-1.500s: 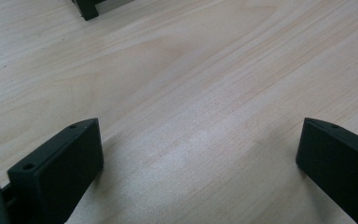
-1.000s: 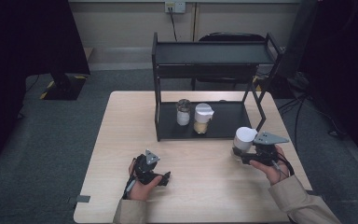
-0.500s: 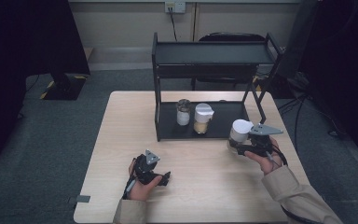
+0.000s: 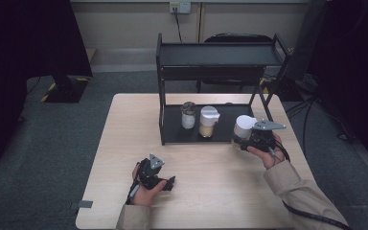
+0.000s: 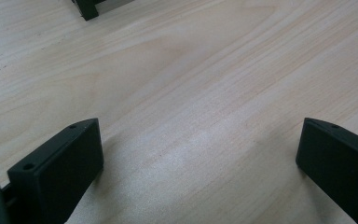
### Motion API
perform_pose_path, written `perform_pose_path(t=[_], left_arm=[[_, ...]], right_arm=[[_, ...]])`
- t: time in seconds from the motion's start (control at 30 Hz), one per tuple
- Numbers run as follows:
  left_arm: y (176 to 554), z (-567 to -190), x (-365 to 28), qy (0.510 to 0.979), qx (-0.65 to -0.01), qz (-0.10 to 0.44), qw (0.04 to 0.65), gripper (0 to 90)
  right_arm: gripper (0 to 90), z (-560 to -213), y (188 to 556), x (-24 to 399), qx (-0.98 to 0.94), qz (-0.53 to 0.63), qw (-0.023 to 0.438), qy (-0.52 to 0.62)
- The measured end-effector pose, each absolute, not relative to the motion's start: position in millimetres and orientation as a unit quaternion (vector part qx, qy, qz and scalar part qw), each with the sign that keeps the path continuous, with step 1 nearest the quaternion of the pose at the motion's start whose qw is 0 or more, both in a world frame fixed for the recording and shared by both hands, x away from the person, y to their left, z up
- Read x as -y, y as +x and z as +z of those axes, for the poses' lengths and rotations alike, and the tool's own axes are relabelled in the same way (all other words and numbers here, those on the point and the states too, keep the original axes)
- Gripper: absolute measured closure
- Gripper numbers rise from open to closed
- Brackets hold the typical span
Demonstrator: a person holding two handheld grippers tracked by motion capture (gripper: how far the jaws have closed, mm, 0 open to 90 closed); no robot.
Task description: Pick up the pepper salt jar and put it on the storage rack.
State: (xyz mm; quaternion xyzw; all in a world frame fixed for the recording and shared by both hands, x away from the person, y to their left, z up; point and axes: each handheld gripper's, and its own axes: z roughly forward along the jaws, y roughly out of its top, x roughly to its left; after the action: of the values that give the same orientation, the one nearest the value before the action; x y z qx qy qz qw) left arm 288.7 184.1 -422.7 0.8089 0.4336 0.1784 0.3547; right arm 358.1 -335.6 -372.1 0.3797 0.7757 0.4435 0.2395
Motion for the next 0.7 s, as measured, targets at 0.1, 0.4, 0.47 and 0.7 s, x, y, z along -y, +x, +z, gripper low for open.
perform_pose_path(t=[0.1, 0.4, 0.47, 0.7], left_arm=[[289, -423, -184, 0.809, -0.434, 0.178, 0.355, 0.0], [289, -423, -184, 0.809, -0.434, 0.178, 0.355, 0.0], [289, -423, -184, 0.809, -0.433, 0.179, 0.355, 0.0], [289, -423, -184, 0.809, -0.433, 0.179, 0.355, 0.0]], right_arm=[[31.1, -372, 363, 335, -0.773, 0.445, 0.237, 0.385], [31.0, -373, 375, 328, -0.771, 0.443, 0.243, 0.388], [31.0, -373, 377, 328, -0.77, 0.443, 0.243, 0.389], [31.0, -374, 387, 325, -0.767, 0.442, 0.245, 0.395]])
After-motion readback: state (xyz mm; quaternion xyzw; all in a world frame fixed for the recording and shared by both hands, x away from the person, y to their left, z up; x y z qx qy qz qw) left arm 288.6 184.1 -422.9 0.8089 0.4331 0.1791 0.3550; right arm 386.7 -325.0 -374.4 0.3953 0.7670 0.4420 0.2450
